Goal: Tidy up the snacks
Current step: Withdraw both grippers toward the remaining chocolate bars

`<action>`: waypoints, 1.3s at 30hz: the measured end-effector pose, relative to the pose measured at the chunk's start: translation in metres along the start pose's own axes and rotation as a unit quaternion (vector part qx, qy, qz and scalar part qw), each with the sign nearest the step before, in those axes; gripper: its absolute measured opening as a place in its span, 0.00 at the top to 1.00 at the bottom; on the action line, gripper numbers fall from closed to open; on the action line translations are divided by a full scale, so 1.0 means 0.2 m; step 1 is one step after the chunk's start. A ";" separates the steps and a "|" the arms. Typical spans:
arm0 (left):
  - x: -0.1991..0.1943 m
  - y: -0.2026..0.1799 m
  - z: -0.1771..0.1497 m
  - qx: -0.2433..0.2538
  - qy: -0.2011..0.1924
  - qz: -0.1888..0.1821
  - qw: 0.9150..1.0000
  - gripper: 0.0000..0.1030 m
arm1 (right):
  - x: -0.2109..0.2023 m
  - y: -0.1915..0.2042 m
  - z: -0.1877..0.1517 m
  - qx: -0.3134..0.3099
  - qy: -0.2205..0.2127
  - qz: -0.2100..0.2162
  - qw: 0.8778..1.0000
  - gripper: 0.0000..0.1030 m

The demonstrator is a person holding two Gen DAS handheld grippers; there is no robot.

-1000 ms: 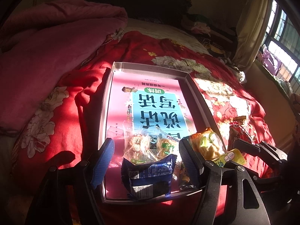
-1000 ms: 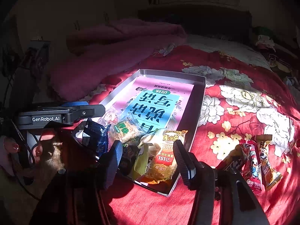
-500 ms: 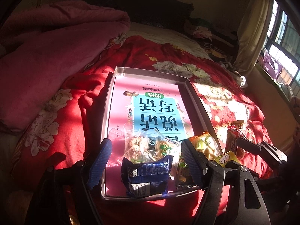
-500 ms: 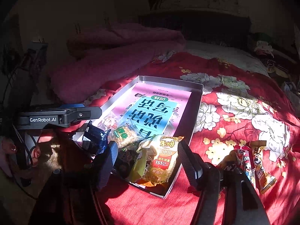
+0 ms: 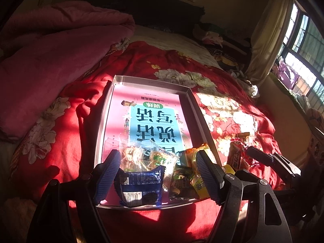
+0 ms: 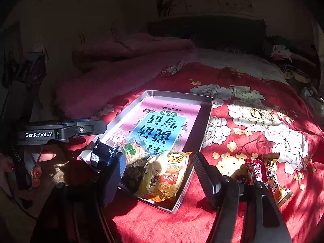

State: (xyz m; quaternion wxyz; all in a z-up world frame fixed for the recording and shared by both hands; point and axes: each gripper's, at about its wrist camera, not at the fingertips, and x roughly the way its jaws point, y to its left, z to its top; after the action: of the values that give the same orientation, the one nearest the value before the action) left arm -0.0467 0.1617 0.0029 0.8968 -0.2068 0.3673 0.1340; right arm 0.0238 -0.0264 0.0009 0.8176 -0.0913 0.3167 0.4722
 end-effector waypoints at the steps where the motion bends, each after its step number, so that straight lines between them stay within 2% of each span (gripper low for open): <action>1: 0.00 -0.01 0.00 0.000 0.002 -0.003 1.000 0.24 | -0.01 0.00 0.00 0.001 -0.002 0.000 1.000 0.31; 7: -0.03 -0.10 -0.02 0.014 0.001 -0.010 1.000 0.24 | -0.07 -0.04 0.01 0.008 -0.016 -0.005 1.000 0.29; 11: -0.04 -0.15 -0.02 0.019 0.004 -0.030 0.999 0.24 | -0.10 -0.05 0.00 0.006 -0.024 -0.011 1.000 0.28; 26: -0.08 -0.27 -0.04 0.039 0.015 -0.020 0.999 0.24 | -0.22 -0.12 0.01 0.031 -0.048 -0.016 0.998 0.27; 31: -0.09 -0.29 -0.05 0.044 0.015 -0.022 0.999 0.24 | -0.26 -0.12 0.01 0.023 -0.055 -0.034 0.998 0.26; 39: -0.11 -0.36 -0.05 0.052 0.017 -0.037 0.998 0.24 | -0.35 -0.19 0.01 0.047 -0.066 -0.059 0.995 0.26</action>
State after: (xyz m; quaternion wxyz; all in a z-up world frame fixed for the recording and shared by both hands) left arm -0.0410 0.0923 0.0319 0.9044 -0.1752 0.3812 0.0781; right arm 0.0323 -0.0953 0.0389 0.8665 -0.0405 0.2781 0.4126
